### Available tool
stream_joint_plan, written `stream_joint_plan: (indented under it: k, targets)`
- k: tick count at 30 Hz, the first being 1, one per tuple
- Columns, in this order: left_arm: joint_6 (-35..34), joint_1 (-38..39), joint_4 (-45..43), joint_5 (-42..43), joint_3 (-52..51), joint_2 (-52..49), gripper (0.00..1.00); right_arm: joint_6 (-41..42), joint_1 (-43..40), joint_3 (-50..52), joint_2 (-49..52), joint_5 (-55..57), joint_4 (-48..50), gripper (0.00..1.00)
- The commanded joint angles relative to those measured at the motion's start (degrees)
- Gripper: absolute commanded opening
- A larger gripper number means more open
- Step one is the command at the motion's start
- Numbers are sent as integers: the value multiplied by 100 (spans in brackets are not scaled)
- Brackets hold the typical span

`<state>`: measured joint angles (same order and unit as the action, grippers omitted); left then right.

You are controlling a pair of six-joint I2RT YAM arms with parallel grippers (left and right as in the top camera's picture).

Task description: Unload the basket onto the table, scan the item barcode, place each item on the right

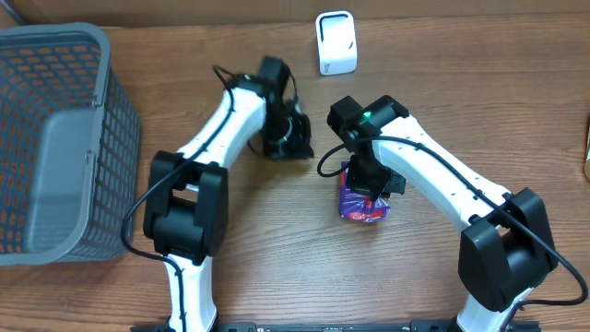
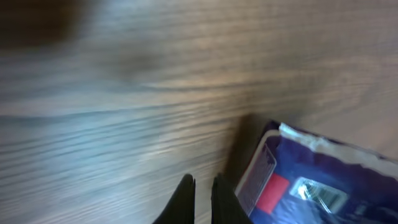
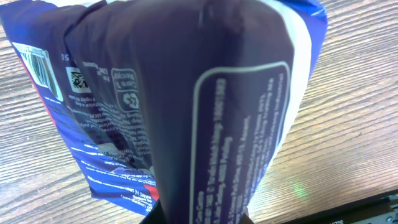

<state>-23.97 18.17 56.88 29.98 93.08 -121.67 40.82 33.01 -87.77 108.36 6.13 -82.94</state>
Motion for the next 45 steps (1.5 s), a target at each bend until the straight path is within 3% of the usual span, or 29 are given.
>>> stream_joint_plan:
  k: [1, 10, 26, 27, 30, 33, 41, 45]
  targets:
    - [-216, 120, -503, 997, -623, 15, 4, -76, -44, -173, 26, -122, 42, 8]
    - [-706, 754, -1285, 1056, -1047, 15, 4, -76, -42, -173, 26, -199, 122, 9]
    - [-1150, 846, -1698, 671, -1049, 9, 4, -243, -42, -173, 26, -776, 317, 19]
    - [-1244, 863, -1709, 601, -1049, 7, 4, -251, -42, -173, 26, -826, 323, 21]
    - [-1438, 916, -1709, 448, -1049, 4, 4, -280, -42, -173, 26, -1003, 404, 42]
    - [-1513, 984, -1716, 389, -1049, 4, 4, -422, -42, -175, 26, -1318, 586, 56]
    - [-1554, 1093, -1727, 61, -1049, 4, 4, -535, -42, -175, 26, -1700, 1132, 66]
    - [-1598, 1095, -1707, -20, -1049, 4, 4, -533, -79, -197, 26, -1698, 1366, 67]
